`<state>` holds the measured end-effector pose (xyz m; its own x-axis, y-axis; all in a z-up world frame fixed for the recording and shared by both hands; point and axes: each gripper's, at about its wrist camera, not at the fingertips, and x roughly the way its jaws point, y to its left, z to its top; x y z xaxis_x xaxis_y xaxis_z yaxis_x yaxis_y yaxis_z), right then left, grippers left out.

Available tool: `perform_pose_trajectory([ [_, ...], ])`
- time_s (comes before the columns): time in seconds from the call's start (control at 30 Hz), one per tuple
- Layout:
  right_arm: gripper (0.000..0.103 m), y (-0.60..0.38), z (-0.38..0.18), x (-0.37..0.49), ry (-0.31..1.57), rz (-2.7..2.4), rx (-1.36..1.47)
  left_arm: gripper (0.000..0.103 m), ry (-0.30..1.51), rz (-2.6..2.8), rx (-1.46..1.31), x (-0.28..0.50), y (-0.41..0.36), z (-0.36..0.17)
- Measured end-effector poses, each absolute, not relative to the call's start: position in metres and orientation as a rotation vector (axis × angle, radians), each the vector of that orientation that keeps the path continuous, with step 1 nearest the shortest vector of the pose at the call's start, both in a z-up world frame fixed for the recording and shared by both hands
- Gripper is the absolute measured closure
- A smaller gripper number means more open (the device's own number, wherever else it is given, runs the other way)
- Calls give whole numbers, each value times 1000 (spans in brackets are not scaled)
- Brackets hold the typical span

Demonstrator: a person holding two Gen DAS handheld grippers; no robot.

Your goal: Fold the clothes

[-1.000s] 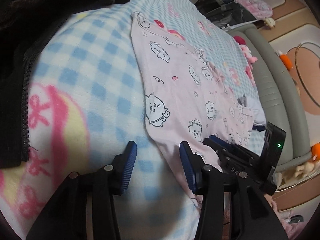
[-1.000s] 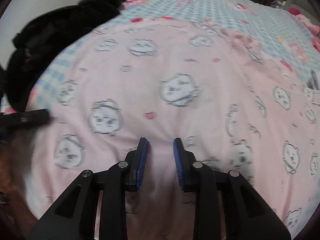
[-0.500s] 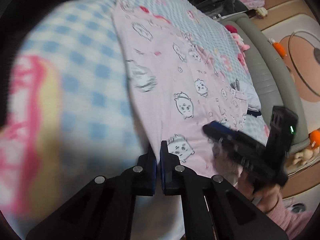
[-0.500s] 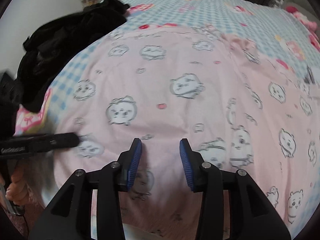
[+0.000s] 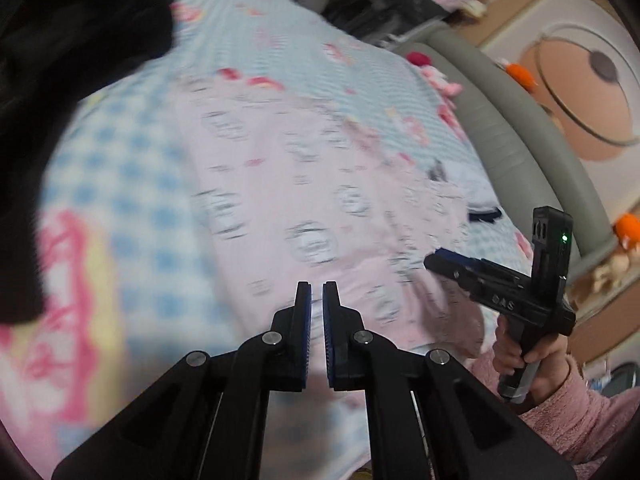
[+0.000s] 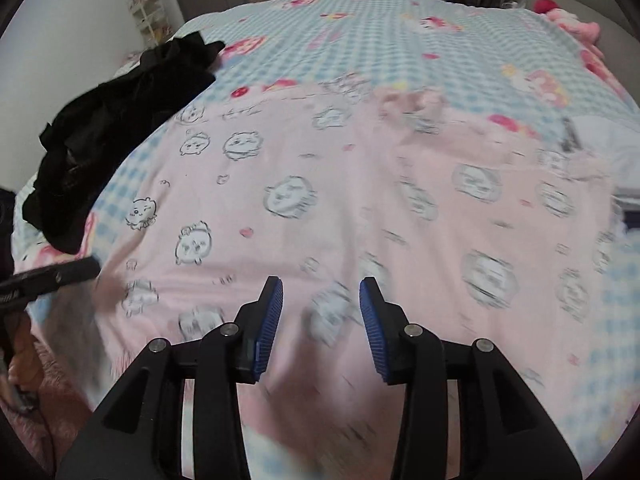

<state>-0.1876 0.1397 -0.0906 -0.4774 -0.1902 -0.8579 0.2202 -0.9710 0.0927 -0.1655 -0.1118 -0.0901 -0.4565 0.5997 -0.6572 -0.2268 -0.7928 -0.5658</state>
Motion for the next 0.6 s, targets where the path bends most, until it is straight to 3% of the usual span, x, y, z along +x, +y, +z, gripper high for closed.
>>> perform_pose_trajectory([
  [0.13, 59, 173, -77, -160, 22, -2534, 1452, 93, -423, 2220, -1383, -168, -67, -104],
  [0.27, 59, 207, -99, -132, 57, -2564, 1556, 91, -478, 2187, -1583, -160, -75, -139],
  [0.47, 59, 258, -109, -108, -211, -2533, 1567, 90, -467, 2258, -1545, -148, -73, -124],
  [0.6, 57, 275, -83, -124, -141, -2591, 1494, 89, -274, 2267, -1507, -170, -41, -94],
])
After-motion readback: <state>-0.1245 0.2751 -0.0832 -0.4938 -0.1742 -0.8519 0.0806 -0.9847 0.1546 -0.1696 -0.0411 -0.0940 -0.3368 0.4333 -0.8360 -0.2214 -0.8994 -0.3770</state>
